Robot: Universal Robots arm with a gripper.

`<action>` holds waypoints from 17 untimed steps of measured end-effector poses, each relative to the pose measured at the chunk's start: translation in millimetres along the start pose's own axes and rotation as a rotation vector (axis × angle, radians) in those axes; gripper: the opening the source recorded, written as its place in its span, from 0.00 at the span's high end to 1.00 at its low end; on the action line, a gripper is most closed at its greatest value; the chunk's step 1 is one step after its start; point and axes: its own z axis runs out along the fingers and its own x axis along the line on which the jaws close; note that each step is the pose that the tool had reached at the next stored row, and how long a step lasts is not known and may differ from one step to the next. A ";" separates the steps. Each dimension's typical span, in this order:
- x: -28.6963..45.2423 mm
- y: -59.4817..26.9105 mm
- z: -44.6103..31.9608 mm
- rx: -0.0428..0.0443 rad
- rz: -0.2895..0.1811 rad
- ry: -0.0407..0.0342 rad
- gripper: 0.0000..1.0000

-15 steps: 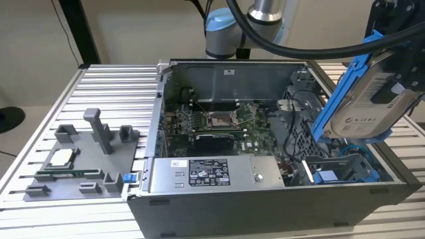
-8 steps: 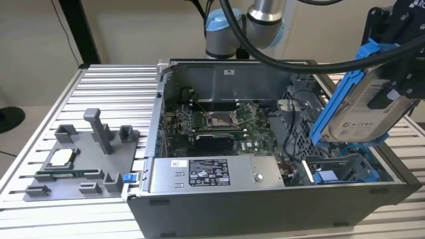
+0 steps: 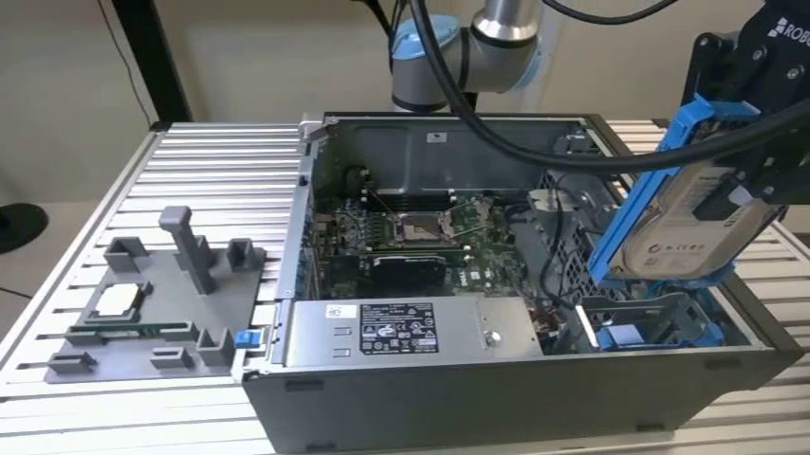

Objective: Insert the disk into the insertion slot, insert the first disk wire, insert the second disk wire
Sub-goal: 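Insert the disk into the insertion slot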

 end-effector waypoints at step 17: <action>0.8 -6.0 14.1 0.0019 0.000 0.0002 1.00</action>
